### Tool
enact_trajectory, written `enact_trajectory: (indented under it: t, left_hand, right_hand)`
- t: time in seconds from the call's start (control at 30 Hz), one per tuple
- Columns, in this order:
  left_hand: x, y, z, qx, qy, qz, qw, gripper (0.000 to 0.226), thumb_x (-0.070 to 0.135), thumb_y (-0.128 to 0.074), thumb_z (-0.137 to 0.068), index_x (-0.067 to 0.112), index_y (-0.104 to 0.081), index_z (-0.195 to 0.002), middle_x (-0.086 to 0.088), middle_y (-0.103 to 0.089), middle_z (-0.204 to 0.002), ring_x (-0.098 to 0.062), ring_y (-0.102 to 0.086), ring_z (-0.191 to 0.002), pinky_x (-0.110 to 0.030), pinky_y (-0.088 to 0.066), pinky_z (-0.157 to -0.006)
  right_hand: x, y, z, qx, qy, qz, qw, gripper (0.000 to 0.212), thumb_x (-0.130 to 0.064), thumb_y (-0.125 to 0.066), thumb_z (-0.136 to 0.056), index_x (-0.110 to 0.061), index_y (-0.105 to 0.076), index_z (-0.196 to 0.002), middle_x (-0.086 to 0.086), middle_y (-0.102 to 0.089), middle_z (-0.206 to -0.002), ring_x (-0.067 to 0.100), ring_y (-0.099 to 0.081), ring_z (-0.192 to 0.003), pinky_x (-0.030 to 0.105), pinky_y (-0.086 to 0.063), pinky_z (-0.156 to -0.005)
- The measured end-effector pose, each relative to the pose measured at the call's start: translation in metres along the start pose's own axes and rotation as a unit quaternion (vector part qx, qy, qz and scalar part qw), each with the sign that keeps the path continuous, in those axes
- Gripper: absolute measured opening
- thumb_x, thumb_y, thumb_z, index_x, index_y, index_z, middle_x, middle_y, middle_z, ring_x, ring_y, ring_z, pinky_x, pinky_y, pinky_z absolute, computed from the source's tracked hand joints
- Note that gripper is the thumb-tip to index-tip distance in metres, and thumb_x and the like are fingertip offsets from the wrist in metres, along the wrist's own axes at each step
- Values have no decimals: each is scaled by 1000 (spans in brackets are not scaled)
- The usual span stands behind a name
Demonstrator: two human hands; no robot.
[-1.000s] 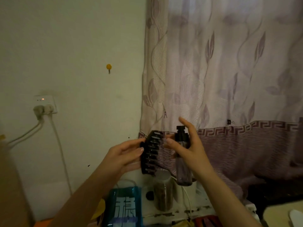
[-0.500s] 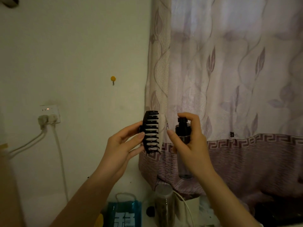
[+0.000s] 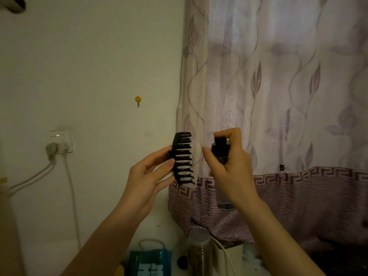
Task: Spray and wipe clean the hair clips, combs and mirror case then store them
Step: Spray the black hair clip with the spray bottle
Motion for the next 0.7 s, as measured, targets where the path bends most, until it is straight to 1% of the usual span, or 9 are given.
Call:
enact_trajectory:
  t: [0.13,0.33,0.43,0.53,0.57,0.67,0.7]
  left_hand:
    - [3,4,0,6,-2,7,1000,41,30,-76,-59,30,-76,-100,-1,-72,-111,-18,-69,-102,-27,-57,-74]
    - [9,10,-2,11,-11,18,1000,40,30,-76,-60,31,-76,-100,0,-72,-111,-18,-68,-102,-26,-56,-74]
    - [9,11,-4,15,-9,25,1000,35,26,-73,-65,29,-76,-100,-1,-72,-111,-18,-68,-103,-27,-57,-74]
    - [8,12,-5,21,-9,29,999,30,21,-70,-69,29,-76,-97,-1,-72,-110,-19,-69,-102,-27,-57,-73]
    - [9,11,-5,21,-9,32,999,29,20,-69,-70,28,-77,-97,-1,-72,-109,-19,-69,-101,-27,-57,-73]
    - [8,10,-5,20,-10,35,999,29,19,-68,-71,26,-76,-98,-2,-72,-110,-20,-69,-102,-28,-57,-74]
    - [8,9,-5,21,-9,34,999,29,19,-68,-71,26,-76,-97,-2,-72,-109,-20,-69,-102,-29,-58,-74]
  right_hand:
    - [2,-1,7,-4,-8,-14,1000,31,-20,-62,-91,-39,-42,-104,-11,-53,-70,6,-53,-56,14,-42,-54]
    - [6,3,24,4,-15,-36,999,35,-16,-65,-87,-36,-45,-108,-19,-54,-72,6,-54,-57,15,-45,-54]
    - [11,2,33,0,-28,-41,999,37,-13,-67,-86,-33,-46,-108,-17,-55,-74,7,-55,-57,18,-47,-56]
    - [15,-1,40,-5,-42,-35,998,37,-12,-67,-85,-33,-47,-107,-8,-55,-71,11,-56,-55,30,-51,-53]
    - [16,-2,42,-7,-46,-33,998,36,-13,-67,-86,-33,-47,-107,-6,-55,-71,13,-56,-55,32,-51,-53]
    - [16,-5,45,-15,-45,-25,999,32,-15,-65,-87,-35,-45,-103,-6,-55,-68,11,-56,-54,25,-48,-50]
    - [16,-5,45,-17,-44,-22,999,31,-15,-65,-88,-35,-45,-101,-6,-55,-67,11,-56,-53,25,-47,-49]
Point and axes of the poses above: each hand's wrist, its own z-axis away from the middle knuckle, its own y-axis out of the back of the hand, x = y × z, the point moved 9 cm from there along -z, towards the middle knuckle
